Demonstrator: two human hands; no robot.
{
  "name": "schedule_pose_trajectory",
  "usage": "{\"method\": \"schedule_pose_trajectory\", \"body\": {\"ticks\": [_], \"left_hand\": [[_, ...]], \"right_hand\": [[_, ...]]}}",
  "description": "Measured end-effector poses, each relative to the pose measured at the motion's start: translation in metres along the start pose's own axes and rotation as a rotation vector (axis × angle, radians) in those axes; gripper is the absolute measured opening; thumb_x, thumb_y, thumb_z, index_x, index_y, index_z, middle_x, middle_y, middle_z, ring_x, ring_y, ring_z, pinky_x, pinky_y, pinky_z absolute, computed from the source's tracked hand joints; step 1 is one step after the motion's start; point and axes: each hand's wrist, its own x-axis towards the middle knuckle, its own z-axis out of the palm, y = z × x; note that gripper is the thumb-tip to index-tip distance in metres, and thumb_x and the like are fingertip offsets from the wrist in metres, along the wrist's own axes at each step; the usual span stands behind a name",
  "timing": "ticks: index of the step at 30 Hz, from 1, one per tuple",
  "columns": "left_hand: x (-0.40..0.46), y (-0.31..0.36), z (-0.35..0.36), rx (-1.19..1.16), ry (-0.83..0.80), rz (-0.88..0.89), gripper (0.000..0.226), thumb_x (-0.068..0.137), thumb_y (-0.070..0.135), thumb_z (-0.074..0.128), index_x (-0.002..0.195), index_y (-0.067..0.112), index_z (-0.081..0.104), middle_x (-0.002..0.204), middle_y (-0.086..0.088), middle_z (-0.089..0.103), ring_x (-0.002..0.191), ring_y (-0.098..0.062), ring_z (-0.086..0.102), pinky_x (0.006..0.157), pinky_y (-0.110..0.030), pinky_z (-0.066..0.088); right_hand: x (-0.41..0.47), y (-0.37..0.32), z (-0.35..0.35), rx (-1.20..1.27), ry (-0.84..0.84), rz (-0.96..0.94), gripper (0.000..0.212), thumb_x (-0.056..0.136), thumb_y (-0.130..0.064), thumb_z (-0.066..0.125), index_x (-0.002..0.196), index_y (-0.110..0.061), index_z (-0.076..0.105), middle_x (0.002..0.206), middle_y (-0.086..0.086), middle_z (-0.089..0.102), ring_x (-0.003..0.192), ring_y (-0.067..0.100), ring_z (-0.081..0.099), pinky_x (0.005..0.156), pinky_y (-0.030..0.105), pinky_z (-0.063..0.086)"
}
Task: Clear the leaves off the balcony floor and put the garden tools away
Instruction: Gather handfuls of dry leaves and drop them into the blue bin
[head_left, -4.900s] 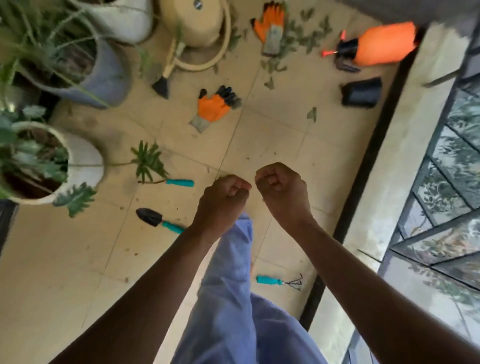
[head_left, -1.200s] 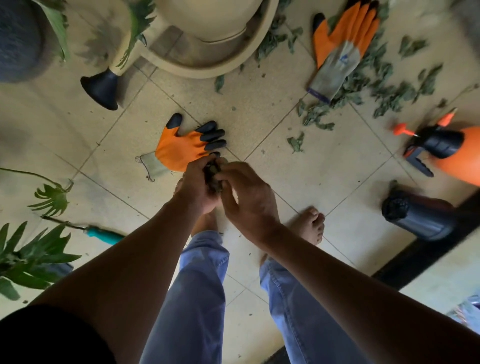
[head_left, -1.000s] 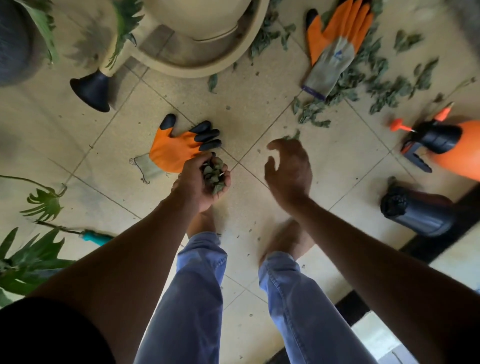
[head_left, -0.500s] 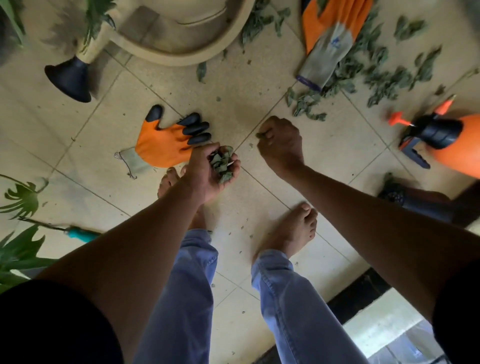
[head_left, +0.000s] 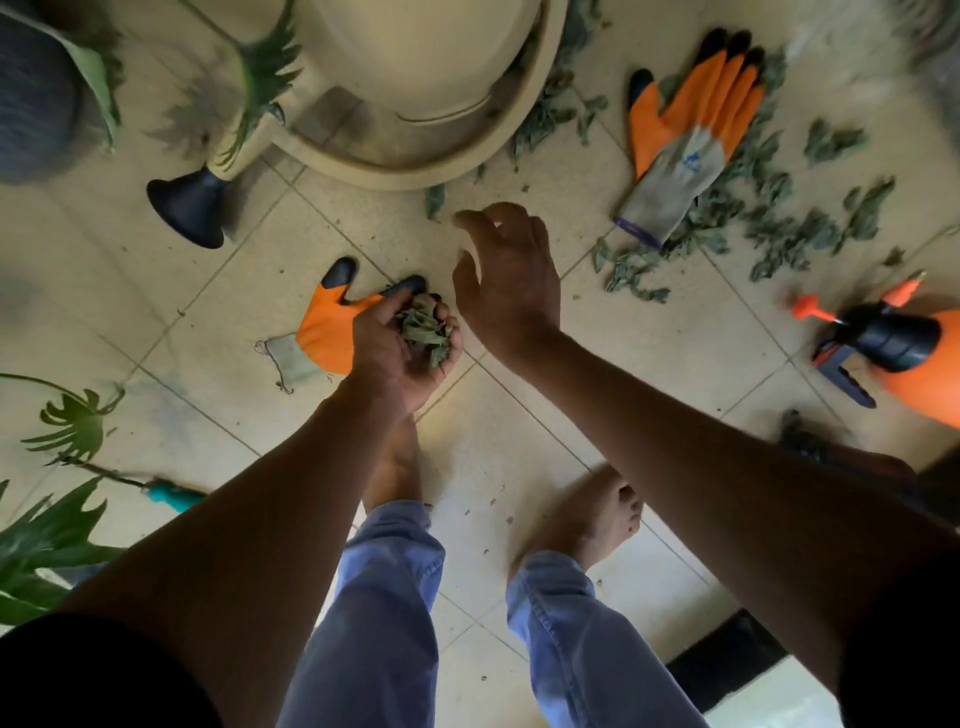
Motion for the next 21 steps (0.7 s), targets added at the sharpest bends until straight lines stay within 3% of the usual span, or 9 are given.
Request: {"method": "schedule_pose_trajectory", "body": {"ticks": [2,4,6,9,13,16,18,21], "left_hand": [[-0.001,0.008,-0.006,0.026,-0.012,0.009,0.020,0.095,0.028,0.055,0.092,0.014,0.069,0.080,-0.007,0.061,0.067,-0.021,0.058,0.068,-0.028,0.049],[-0.003,0.012,-0.012,0.032,0.021,0.012,0.029,0.094,0.029,0.054,0.083,0.010,0.073,0.077,-0.008,0.062,0.066,-0.020,0.059,0.067,-0.027,0.049],[-0.005,0.016,-0.017,0.020,0.058,0.011,0.038,0.096,0.031,0.052,0.073,0.008,0.072,0.076,-0.009,0.063,0.066,-0.021,0.059,0.067,-0.028,0.051],[-0.008,0.022,-0.024,0.038,0.098,0.003,0.032,0.095,0.031,0.055,0.074,0.009,0.065,0.076,-0.009,0.061,0.066,-0.021,0.059,0.064,-0.029,0.053],[-0.010,0.023,-0.030,0.063,0.085,0.002,0.040,0.097,0.032,0.055,0.066,0.010,0.068,0.076,-0.008,0.061,0.063,-0.021,0.061,0.063,-0.029,0.053],[-0.012,0.020,-0.031,0.056,0.082,-0.007,0.036,0.097,0.032,0.055,0.071,0.010,0.067,0.076,-0.008,0.061,0.063,-0.021,0.062,0.061,-0.029,0.055],[-0.014,0.015,-0.029,0.056,0.085,-0.018,0.030,0.097,0.032,0.055,0.078,0.010,0.064,0.076,-0.009,0.062,0.067,-0.021,0.061,0.062,-0.029,0.055],[-0.017,0.008,-0.022,0.064,0.082,-0.027,0.026,0.097,0.030,0.056,0.083,0.009,0.063,0.076,-0.009,0.064,0.070,-0.020,0.060,0.069,-0.029,0.052]], "right_hand": [[0.018,0.001,0.019,-0.114,-0.126,-0.027,0.045,0.093,-0.022,0.061,0.138,-0.025,0.059,0.142,0.013,0.050,0.126,0.034,0.048,0.089,0.042,0.052],[0.029,0.003,0.035,-0.249,-0.226,-0.092,0.052,0.093,-0.026,0.061,0.144,-0.029,0.052,0.147,0.015,0.044,0.130,0.036,0.044,0.094,0.045,0.049],[0.039,0.003,0.047,-0.365,-0.250,-0.147,0.058,0.090,-0.026,0.064,0.145,-0.029,0.047,0.147,0.016,0.041,0.127,0.037,0.044,0.091,0.046,0.048],[0.051,0.001,0.058,-0.474,-0.191,-0.178,0.061,0.080,-0.014,0.069,0.139,-0.018,0.052,0.139,0.018,0.048,0.117,0.037,0.051,0.081,0.044,0.049],[0.057,0.007,0.052,-0.470,-0.172,-0.289,0.051,0.070,0.003,0.071,0.120,-0.004,0.064,0.124,0.018,0.059,0.110,0.038,0.058,0.075,0.042,0.053],[0.051,0.015,0.042,-0.412,-0.251,-0.290,0.041,0.070,0.010,0.070,0.109,-0.001,0.066,0.113,0.020,0.062,0.103,0.039,0.059,0.066,0.042,0.053],[0.045,0.024,0.037,-0.381,-0.274,-0.238,0.034,0.074,0.010,0.070,0.104,-0.003,0.065,0.106,0.019,0.062,0.099,0.037,0.060,0.062,0.039,0.052],[0.042,0.034,0.034,-0.271,-0.239,-0.161,0.023,0.088,-0.006,0.070,0.110,-0.006,0.063,0.110,0.018,0.060,0.102,0.035,0.059,0.069,0.040,0.055]]}}
